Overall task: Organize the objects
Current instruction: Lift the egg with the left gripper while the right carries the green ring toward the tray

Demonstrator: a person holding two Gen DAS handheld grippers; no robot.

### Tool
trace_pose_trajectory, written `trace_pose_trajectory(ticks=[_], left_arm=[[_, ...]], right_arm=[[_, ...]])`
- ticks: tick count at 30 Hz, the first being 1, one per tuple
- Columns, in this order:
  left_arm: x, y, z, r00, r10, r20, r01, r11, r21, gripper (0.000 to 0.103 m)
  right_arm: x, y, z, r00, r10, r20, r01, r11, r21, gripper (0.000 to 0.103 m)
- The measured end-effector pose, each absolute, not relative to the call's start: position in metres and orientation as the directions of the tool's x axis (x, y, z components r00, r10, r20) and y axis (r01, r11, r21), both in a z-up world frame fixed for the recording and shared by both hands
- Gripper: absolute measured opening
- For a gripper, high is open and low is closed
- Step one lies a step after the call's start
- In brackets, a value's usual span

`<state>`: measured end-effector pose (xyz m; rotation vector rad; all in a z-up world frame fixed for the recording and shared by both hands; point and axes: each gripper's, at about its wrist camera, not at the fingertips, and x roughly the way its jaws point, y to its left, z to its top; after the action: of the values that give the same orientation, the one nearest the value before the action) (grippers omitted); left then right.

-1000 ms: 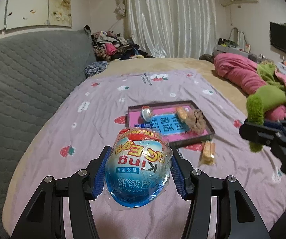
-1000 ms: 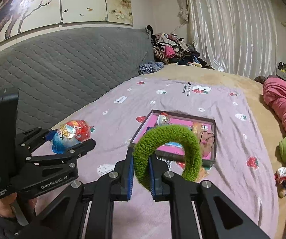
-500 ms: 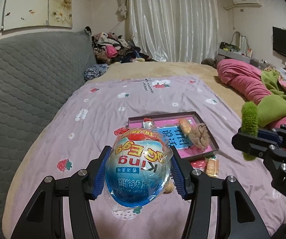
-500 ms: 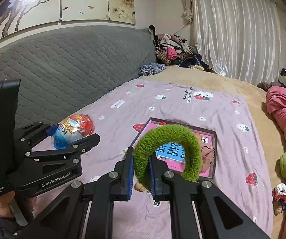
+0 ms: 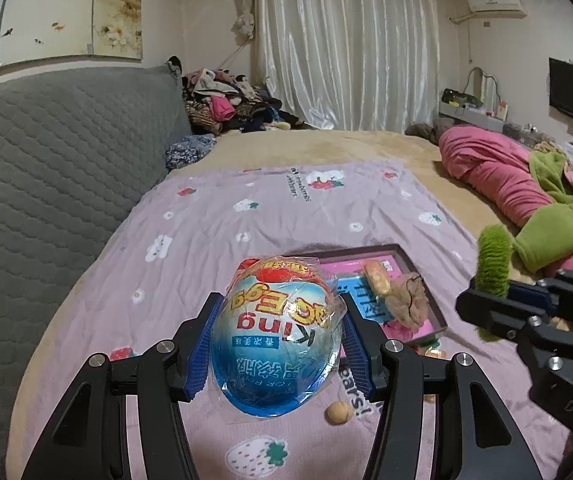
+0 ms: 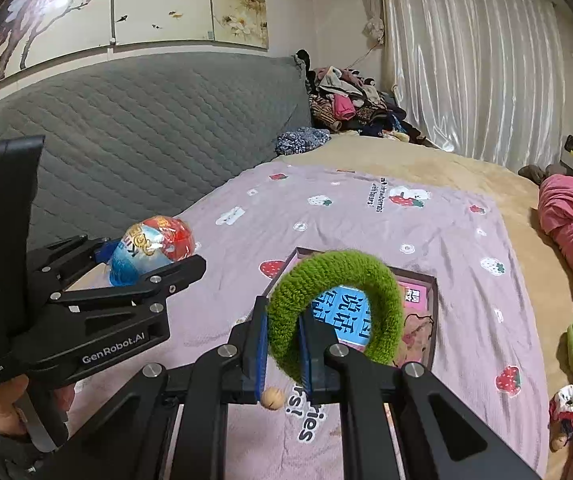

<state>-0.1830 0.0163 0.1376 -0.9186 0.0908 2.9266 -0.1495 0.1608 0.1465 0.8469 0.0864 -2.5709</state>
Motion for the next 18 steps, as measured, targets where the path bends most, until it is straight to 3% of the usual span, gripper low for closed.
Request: trace_pose_trajectory(ticks=[9, 18], left_arm=[[-0.219, 0.023, 0.139, -0.825, 0.055, -0.562, -0.097, -0.994, 0.046, 0.058], [-0.265, 0.029, 0.102, -0.803, 0.066, -0.592, -0.106, -0.994, 0.034, 0.058]], right_arm=[[-0.187, 0.161, 0.145, -0.723, -0.362, -0.589, 0.41, -0.91, 0.056, 0.014], [-0.226, 0.164, 0.119, -0.71, -0.343, -0.615, 0.399, -0.916, 0.049, 0.014]])
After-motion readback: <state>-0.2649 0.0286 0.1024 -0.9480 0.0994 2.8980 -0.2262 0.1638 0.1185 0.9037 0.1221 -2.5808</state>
